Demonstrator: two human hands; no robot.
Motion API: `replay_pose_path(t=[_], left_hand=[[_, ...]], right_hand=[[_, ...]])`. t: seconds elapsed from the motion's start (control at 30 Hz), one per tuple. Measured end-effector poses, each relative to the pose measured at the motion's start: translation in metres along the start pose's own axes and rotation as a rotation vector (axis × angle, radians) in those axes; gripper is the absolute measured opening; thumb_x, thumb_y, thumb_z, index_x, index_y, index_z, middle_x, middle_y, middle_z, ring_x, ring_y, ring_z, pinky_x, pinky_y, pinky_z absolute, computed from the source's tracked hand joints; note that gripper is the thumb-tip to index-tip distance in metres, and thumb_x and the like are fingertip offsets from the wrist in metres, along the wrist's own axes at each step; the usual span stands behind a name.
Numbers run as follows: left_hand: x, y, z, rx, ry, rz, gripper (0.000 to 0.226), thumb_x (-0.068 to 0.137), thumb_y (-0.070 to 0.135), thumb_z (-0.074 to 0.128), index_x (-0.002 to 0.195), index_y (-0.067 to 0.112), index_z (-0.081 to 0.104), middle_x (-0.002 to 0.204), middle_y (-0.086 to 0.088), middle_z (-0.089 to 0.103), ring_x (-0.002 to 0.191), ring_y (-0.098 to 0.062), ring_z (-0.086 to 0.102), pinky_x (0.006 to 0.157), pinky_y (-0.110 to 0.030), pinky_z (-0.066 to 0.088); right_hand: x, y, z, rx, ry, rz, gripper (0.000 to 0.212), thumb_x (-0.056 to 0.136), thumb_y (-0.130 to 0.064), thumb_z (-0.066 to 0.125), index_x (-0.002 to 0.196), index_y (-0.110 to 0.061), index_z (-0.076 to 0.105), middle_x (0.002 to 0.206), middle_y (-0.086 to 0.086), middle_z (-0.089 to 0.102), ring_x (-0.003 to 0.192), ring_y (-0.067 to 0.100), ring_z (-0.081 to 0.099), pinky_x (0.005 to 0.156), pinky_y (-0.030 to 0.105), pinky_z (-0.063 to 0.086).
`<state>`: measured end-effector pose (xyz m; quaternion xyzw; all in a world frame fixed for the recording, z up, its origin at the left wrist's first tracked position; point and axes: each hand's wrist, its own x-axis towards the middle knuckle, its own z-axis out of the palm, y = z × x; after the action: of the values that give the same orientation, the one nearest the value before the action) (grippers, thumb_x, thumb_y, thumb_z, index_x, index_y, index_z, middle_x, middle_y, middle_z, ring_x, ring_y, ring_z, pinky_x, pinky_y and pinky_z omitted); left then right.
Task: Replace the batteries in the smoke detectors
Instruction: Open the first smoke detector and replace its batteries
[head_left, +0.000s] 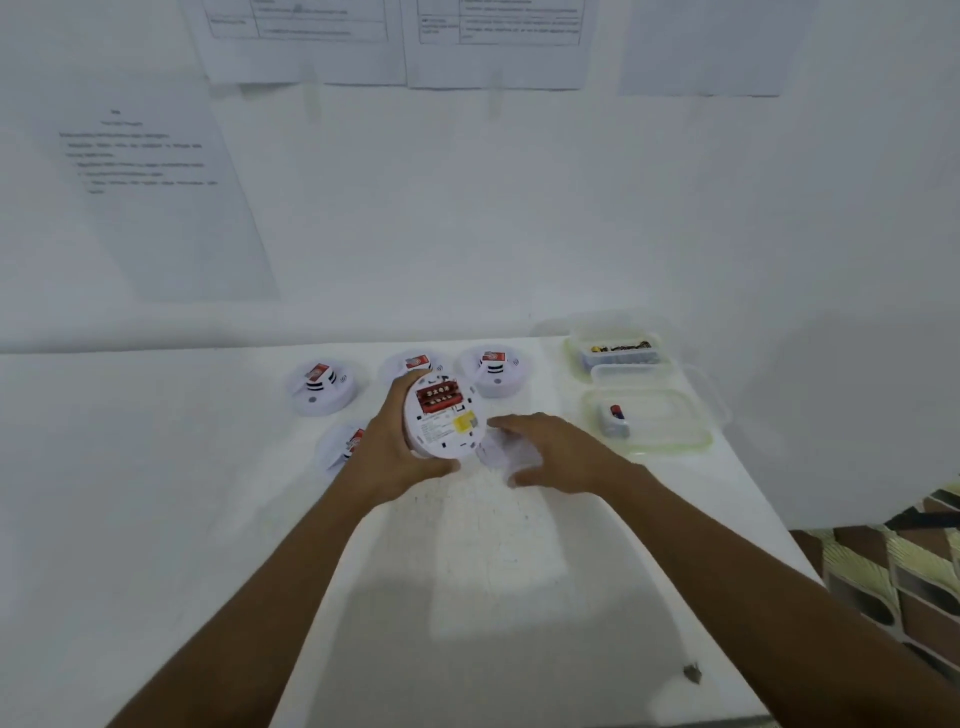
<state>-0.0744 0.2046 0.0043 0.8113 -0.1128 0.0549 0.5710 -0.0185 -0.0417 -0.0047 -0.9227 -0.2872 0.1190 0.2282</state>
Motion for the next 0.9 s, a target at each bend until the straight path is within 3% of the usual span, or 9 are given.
replay_pose_path(t=[0.2,0.3,0.43,0.5,0.67,0.77,0.9], left_hand=[[-0.009,-0.001,0.005,0.008,-0.018,-0.022,0.102,0.059,0.005,0.091,0.141,0.022,0.033,0.135,0.013,0.049,0.125,-0.001,0.048,0.094,-0.017,0.048],[-0.013,0.0,0.006,-0.002,-0.013,-0.029,0.1,0.059,0.004,0.091,0.14,0.022,0.034,0.132,0.015,0.05,0.122,0.002,0.049,0.092,-0.015,0.049],[-0.017,-0.002,0.006,-0.004,-0.016,-0.034,0.099,0.059,0.006,0.091,0.139,0.024,0.036,0.129,0.02,0.051,0.122,0.001,0.049,0.092,-0.017,0.05],[-0.018,-0.002,0.007,-0.006,-0.008,-0.043,0.1,0.058,0.008,0.092,0.139,0.027,0.036,0.128,0.022,0.052,0.123,-0.001,0.049,0.092,-0.018,0.05],[-0.018,0.004,0.016,-0.025,-0.026,-0.026,0.1,0.059,0.007,0.091,0.139,0.025,0.035,0.129,0.019,0.052,0.12,0.003,0.05,0.091,-0.016,0.05],[-0.017,0.009,0.03,-0.022,-0.06,0.019,0.099,0.06,0.006,0.091,0.139,0.023,0.034,0.133,0.013,0.051,0.122,-0.002,0.05,0.09,-0.015,0.049],[-0.015,0.015,0.042,-0.036,-0.058,0.054,0.099,0.058,0.007,0.092,0.137,0.025,0.035,0.131,0.014,0.05,0.12,-0.002,0.05,0.09,-0.015,0.048]], right_hand=[[-0.004,-0.005,-0.002,-0.285,0.097,-0.059,0.069,0.081,-0.045,0.071,0.142,-0.027,0.044,0.122,-0.001,0.068,0.103,0.018,0.063,0.08,0.023,0.039],[-0.014,-0.008,0.0,-0.327,0.126,-0.13,0.064,0.086,-0.044,0.065,0.143,-0.026,0.043,0.117,-0.001,0.071,0.096,0.02,0.068,0.08,0.026,0.047],[-0.028,-0.008,-0.004,-0.162,0.309,-0.097,0.048,0.091,-0.023,0.062,0.137,-0.024,0.05,0.094,-0.004,0.075,0.076,0.013,0.068,0.075,0.034,0.058],[-0.033,-0.01,-0.006,0.064,0.441,-0.007,0.041,0.091,-0.016,0.064,0.131,-0.022,0.055,0.081,-0.002,0.074,0.067,0.013,0.067,0.07,0.036,0.058],[-0.047,-0.041,-0.019,0.731,0.593,0.095,0.035,0.087,-0.013,0.072,0.119,-0.023,0.06,0.076,0.002,0.076,0.08,0.018,0.072,0.079,0.026,0.054],[-0.044,-0.06,-0.018,0.735,0.592,0.042,0.034,0.085,-0.012,0.074,0.114,-0.023,0.062,0.078,-0.001,0.076,0.075,0.014,0.071,0.075,0.025,0.054],[-0.034,-0.063,-0.007,0.54,0.723,-0.01,0.02,0.083,-0.009,0.074,0.1,-0.019,0.07,0.092,-0.009,0.073,0.071,0.007,0.068,0.064,0.02,0.053]])
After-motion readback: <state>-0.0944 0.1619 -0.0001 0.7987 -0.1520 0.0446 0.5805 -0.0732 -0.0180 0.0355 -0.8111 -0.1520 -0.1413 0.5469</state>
